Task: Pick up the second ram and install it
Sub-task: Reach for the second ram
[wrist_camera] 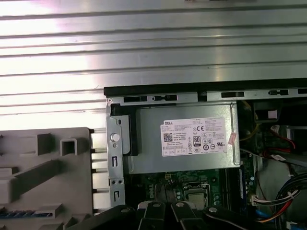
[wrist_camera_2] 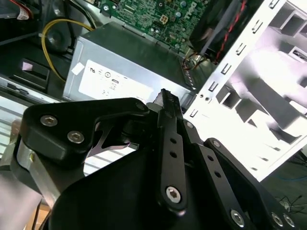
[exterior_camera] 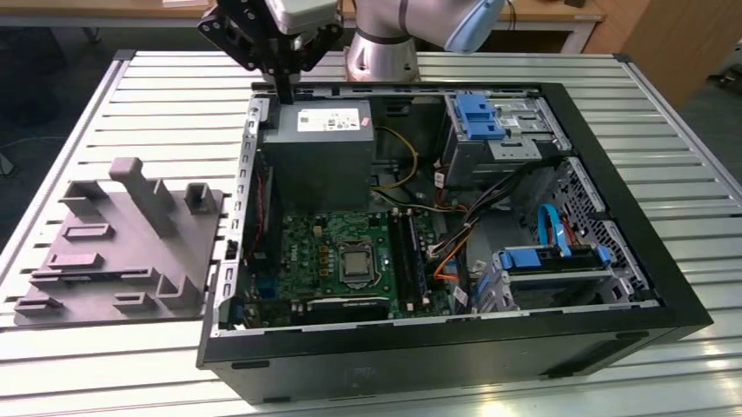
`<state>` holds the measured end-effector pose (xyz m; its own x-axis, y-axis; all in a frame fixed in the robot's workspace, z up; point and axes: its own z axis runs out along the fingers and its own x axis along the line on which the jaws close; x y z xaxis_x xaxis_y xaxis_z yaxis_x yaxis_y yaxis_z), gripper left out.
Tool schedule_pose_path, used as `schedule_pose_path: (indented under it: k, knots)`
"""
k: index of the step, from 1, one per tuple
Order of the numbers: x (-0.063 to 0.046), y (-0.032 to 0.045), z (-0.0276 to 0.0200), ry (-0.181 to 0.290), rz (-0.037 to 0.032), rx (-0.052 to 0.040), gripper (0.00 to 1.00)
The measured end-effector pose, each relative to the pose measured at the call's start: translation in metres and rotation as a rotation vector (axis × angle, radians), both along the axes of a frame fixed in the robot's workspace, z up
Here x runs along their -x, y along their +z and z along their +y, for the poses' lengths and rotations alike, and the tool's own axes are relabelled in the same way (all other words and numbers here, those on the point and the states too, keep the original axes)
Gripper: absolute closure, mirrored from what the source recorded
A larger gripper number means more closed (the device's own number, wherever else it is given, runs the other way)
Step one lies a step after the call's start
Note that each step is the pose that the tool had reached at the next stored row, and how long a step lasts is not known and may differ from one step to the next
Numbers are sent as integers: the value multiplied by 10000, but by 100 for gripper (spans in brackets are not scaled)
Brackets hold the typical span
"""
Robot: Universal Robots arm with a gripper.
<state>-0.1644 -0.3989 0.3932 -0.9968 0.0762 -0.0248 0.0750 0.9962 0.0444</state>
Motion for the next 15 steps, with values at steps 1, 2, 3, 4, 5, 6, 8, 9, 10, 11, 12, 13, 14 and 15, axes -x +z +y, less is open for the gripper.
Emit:
schedule_pose_path:
  k: [1,2,3,4,5,6,8,9,10,11,12,13,14,15]
  knots:
    - [19,0,0,-1,-1,0,90]
    - [37,0,0,-2,-1,0,90]
    - [56,0,0,-1,-1,0,90]
    - [76,0,0,-1,-2,0,90]
    - [95,0,0,-1,-3,0,90]
    - [113,0,0,0,-4,0,90]
    - [148,0,0,0,-5,0,90]
    - [164,0,0,0,-5,0,90]
    - [180,0,1,-1,-6,0,90]
    - [197,0,1,-1,-6,0,90]
    - [214,0,0,-1,-7,0,90]
    - [229,0,0,-1,-7,0,90]
    - [245,0,0,-1,-7,0,90]
    - [262,-1,1,-1,-8,-1,90]
